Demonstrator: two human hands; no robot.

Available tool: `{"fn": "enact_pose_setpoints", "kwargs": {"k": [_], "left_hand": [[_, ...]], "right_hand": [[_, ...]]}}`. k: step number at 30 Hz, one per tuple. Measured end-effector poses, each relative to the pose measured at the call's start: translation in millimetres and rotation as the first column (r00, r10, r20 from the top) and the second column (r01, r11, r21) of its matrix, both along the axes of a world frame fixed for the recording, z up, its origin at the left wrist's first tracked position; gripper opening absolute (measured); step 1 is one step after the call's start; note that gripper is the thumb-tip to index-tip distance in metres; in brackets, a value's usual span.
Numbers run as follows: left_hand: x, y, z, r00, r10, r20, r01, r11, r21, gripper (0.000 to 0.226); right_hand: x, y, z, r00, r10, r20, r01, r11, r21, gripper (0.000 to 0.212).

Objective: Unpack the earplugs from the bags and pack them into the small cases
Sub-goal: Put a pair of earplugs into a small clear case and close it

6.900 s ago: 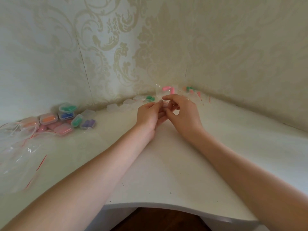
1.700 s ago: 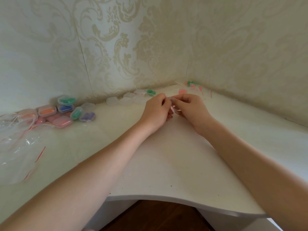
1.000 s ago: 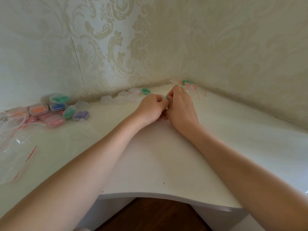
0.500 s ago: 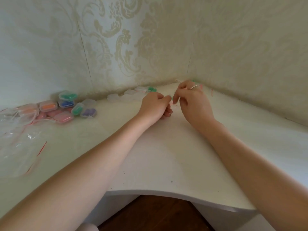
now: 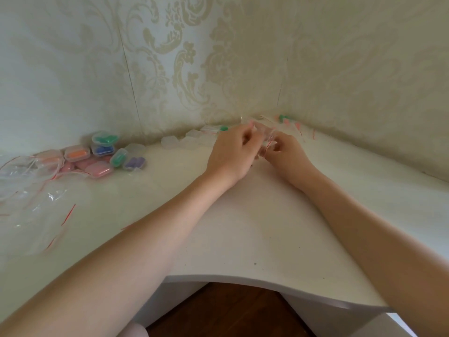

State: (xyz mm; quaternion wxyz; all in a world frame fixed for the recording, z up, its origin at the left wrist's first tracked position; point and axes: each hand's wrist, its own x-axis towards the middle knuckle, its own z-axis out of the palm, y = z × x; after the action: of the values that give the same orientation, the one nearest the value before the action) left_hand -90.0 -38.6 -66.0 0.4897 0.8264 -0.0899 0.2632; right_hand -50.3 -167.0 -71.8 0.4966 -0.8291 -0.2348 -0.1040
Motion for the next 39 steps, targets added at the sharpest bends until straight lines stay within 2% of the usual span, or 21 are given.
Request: {"fn": "enact_pose_setpoints", "kwargs": {"k": [3, 6, 8, 10, 13, 16, 18, 24, 29, 33, 36, 39], "left_hand": [[10.5, 9.0, 7.0, 0.988, 0.111, -0.107, -0.14, 0.936, -0.323, 0.022], [21.0, 21.5, 9.6, 0.961, -0.08, -0.264, -0.103, 0.784, -0.612, 0.006], [20.7, 23.8, 8.1, 0.944, -0.209, -0.257, -0.022, 0.733, -0.679, 0.015], [19.1, 24.1, 7.5, 0.951, -0.21, -0.229, -0.005, 0.727, -0.687, 0.016], [21.5, 25.1, 6.1, 0.951, -0.195, -0.241, -0.036, 0.702, -0.711, 0.005], [23.4, 25.9, 4.7, 0.931, -0.268, -0.249, -0.022, 0.639, -0.769, 0.016], [20.4, 23.6, 5.7, 0.92, -0.315, -0.234, 0.024, 0.64, -0.768, 0.012], [20.7, 23.3, 2.8, 0.923, -0.308, -0.231, 0.025, 0.647, -0.762, 0.012], [19.6, 21.9, 2.1, 0.94, -0.239, -0.243, 0.02, 0.749, -0.662, 0.015], [16.5, 20.5, 3.6, 0.952, -0.204, -0.23, 0.046, 0.834, -0.549, 0.021], [15.2, 19.6, 3.1, 0.977, -0.143, -0.157, 0.068, 0.911, -0.406, 0.026], [13.6, 19.1, 1.3, 0.986, -0.127, -0.112, 0.084, 0.942, -0.325, 0.025]], "right_hand": [[-0.2, 1.3, 0.8, 0.992, 0.115, -0.05, -0.109, 0.988, 0.106, 0.022], [-2.6, 3.7, 1.0, 0.982, 0.171, -0.083, -0.16, 0.979, 0.127, 0.015], [-4.2, 4.9, 0.0, 0.977, 0.193, -0.087, -0.182, 0.976, 0.119, 0.024], [-5.7, 5.5, 1.4, 0.979, 0.171, -0.11, -0.155, 0.978, 0.139, 0.031], [-5.8, 5.7, 3.1, 0.981, 0.109, -0.158, -0.084, 0.985, 0.154, 0.028], [-7.8, 7.0, 3.9, 0.984, 0.101, -0.147, -0.078, 0.985, 0.154, 0.012], [-8.0, 7.2, 4.0, 0.984, 0.087, -0.157, -0.062, 0.985, 0.162, 0.007], [-3.0, 7.4, 2.5, 0.967, 0.049, -0.249, 0.013, 0.971, 0.241, 0.016], [-0.6, 4.4, 2.3, 0.98, -0.001, -0.199, 0.067, 0.944, 0.324, 0.023], [-2.8, 4.3, 5.5, 0.986, 0.027, -0.166, 0.034, 0.934, 0.355, 0.014], [-4.8, 6.1, 4.7, 0.979, 0.074, -0.192, -0.001, 0.935, 0.356, 0.006], [-3.1, 4.2, 4.4, 0.972, 0.09, -0.217, -0.01, 0.938, 0.345, 0.004]]}}
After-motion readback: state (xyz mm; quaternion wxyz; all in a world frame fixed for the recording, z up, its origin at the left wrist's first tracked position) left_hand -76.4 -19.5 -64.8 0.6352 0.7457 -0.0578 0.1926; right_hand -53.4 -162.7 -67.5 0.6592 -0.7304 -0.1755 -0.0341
